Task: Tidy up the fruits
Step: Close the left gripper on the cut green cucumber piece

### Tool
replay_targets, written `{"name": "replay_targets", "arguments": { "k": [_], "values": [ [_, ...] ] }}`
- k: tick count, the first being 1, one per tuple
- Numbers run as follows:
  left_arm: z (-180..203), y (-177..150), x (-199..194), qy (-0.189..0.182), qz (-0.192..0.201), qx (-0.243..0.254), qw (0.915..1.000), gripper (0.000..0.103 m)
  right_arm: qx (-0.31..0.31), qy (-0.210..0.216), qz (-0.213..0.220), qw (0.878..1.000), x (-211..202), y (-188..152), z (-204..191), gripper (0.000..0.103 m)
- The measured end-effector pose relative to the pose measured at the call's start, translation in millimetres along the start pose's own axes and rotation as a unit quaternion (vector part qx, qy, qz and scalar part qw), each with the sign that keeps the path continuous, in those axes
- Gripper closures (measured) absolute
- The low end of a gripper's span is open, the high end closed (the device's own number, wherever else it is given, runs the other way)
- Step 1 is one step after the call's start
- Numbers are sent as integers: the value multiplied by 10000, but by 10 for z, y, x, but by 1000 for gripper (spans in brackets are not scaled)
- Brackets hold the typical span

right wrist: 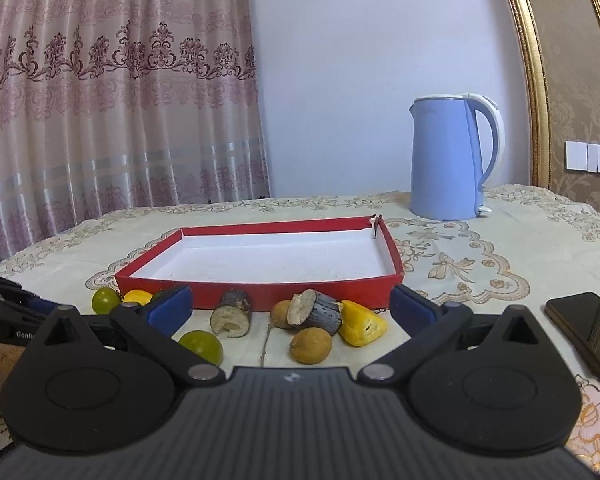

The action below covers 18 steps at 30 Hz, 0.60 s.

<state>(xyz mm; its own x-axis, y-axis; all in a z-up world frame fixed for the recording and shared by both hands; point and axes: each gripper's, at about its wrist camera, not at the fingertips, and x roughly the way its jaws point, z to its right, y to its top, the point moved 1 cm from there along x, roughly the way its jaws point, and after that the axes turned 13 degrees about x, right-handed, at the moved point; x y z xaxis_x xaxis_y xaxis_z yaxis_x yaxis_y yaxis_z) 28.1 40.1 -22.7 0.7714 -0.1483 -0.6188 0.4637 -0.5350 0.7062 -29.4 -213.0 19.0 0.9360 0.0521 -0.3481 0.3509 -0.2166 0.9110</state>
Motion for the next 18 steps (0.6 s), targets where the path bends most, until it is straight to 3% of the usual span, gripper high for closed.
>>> {"name": "replay_targets", "arguments": {
  "k": [5, 6, 7, 9, 15, 18],
  "values": [
    [1, 7, -97, 30, 112, -134, 9998, 71, -141, 0, 25, 9999, -34, 4, -25, 0],
    [-10, 10, -117, 41, 143, -174, 9997, 74, -203, -1, 20, 9998, -40, 2, -40, 0],
    [-18, 14, -133, 92, 160, -197, 9996, 85, -300, 0, 4, 9995, -44, 1, -55, 0],
    [-62, 35, -164, 153, 195, -271, 9993, 90, -489, 45, -47, 9988, -53, -6, -89, 0],
    [-92, -35, -158, 135, 240, -181, 9995, 89, -743, 256, -474, 9958, 10, -29, -246, 2],
    [-130, -80, -162, 147, 276, -185, 9993, 85, -1059, 316, -681, 9915, 106, -84, -376, 14]
  ]
}}
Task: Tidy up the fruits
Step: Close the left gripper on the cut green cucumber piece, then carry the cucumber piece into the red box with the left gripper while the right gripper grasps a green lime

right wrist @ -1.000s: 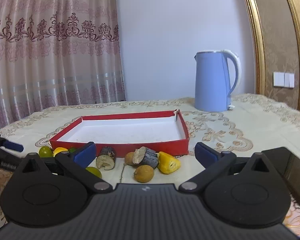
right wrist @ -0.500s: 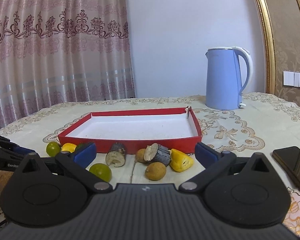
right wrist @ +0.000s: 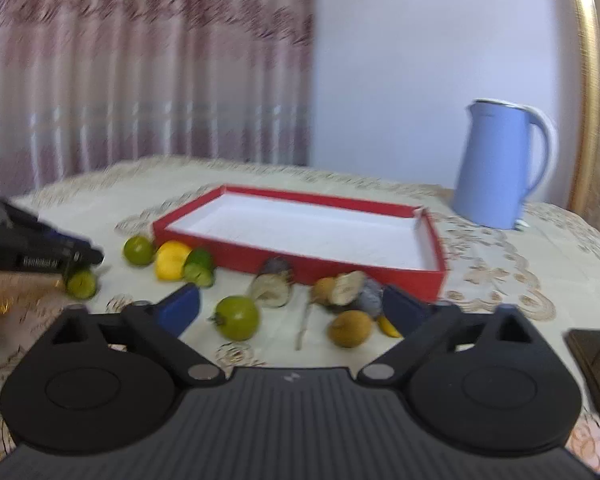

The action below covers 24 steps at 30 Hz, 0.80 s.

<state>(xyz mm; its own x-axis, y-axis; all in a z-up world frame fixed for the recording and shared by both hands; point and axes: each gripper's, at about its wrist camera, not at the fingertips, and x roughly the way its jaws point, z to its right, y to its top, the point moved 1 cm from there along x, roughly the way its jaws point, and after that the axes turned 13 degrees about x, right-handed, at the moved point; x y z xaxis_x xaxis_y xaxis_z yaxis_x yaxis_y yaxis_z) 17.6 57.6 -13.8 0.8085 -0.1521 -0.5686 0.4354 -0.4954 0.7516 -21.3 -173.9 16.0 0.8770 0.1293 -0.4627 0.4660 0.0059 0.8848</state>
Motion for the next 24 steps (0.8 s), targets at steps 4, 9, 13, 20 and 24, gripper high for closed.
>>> {"name": "replay_targets", "arguments": {
  "k": [4, 9, 13, 20, 24],
  "values": [
    [-119, -69, -35, 37, 120, -136, 9998, 30, -330, 69, -81, 9994, 86, -29, -159, 14],
    [-169, -133, -163, -199, 553, -155, 9982, 5, -425, 251, -362, 9981, 200, -32, -238, 18],
    [16, -111, -164, -116, 640, 521, 9965, 13, -445, 306, -642, 9965, 315, -50, -266, 30],
    [53, -159, 62, -662, 144, 537, 9963, 63, -388, 361, -859, 9949, 470, -37, -264, 32],
    [28, -161, 44, -801, 132, 438, 9957, 70, -390, 345, -1114, 9924, 600, -50, -301, 53]
  ]
}}
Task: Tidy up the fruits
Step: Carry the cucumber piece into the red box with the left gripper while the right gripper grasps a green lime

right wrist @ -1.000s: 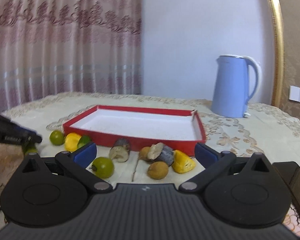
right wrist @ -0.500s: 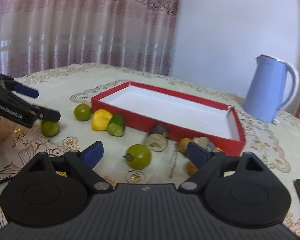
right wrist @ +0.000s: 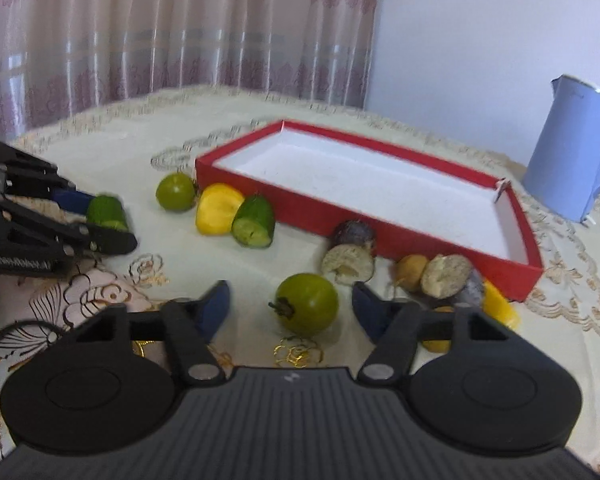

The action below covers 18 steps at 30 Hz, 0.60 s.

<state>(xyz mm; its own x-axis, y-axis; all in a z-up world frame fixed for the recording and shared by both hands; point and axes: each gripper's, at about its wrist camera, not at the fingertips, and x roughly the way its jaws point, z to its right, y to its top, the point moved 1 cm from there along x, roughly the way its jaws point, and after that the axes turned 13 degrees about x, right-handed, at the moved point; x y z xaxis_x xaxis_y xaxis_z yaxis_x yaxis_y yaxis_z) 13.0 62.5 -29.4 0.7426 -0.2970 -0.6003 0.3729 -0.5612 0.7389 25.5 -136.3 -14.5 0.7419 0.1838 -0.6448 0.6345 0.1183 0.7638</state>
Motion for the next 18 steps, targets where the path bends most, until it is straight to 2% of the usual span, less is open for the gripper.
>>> {"name": "replay_targets", "arguments": {
  "k": [1, 2, 7, 12, 15, 18],
  "values": [
    [5, 2, -9, 21, 13, 14, 10000, 70, 6, -22, 23, 10000, -4, 2, 0, 57],
    [14, 2, -23, 48, 41, 36, 10000, 70, -11, -115, 58, 9999, -9, 10, 4, 70],
    [-14, 102, -107, 92, 282, 33, 9996, 71, 136, 14, 60, 9999, -47, 30, 98, 71],
    [-38, 314, -82, 297, 362, 18, 9989, 70, 146, 144, 287, 9994, -163, 83, 122, 71],
    [-98, 546, 30, 396, 271, -180, 9987, 70, 121, 195, 483, 9986, -274, 135, 167, 71],
    [-116, 849, 187, 537, 310, -175, 9979, 70, 132, 169, 645, 9977, -364, 177, 228, 71]
  ]
}}
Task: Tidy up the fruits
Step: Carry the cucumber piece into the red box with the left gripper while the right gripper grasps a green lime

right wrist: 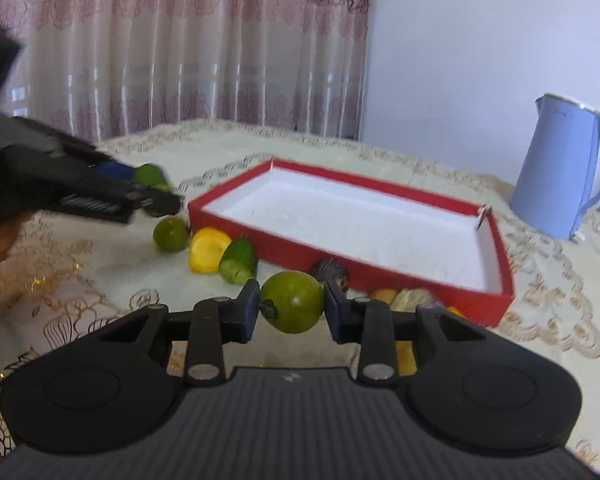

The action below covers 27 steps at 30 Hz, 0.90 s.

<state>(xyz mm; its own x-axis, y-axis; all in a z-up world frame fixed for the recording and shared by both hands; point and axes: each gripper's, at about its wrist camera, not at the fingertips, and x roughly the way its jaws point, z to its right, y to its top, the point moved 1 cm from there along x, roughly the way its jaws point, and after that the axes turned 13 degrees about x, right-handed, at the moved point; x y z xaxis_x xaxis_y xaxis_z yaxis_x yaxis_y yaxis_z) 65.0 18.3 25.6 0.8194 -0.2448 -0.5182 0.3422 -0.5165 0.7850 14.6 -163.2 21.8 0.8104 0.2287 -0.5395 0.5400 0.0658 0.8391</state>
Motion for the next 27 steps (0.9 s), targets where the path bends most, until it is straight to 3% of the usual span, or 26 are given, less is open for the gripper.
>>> {"name": "replay_targets", "arguments": {
  "k": [5, 9, 18, 20, 22, 24, 27],
  "values": [
    [137, 452, 514, 412, -136, 211, 9988, 70, 106, -100, 176, 9997, -93, 52, 142, 71],
    [209, 671, 991, 489, -416, 176, 9978, 70, 208, -188, 253, 9993, -148, 69, 264, 71],
    [257, 824, 1522, 797, -801, 147, 9935, 69, 315, -309, 325, 9985, -125, 113, 455, 71],
    [264, 810, 1524, 844, -809, 161, 9930, 58, 308, -307, 315, 9986, -74, 123, 470, 71],
    [264, 817, 1516, 869, -763, 114, 9932, 37, 294, -328, 303, 9986, -20, 152, 490, 71],
    [261, 815, 1486, 912, -697, 112, 9933, 31, 273, -342, 302, 9986, 37, 200, 522, 71],
    [254, 823, 1450, 944, -691, 132, 9930, 31, 276, -351, 309, 9985, 111, 294, 580, 71]
  ]
}}
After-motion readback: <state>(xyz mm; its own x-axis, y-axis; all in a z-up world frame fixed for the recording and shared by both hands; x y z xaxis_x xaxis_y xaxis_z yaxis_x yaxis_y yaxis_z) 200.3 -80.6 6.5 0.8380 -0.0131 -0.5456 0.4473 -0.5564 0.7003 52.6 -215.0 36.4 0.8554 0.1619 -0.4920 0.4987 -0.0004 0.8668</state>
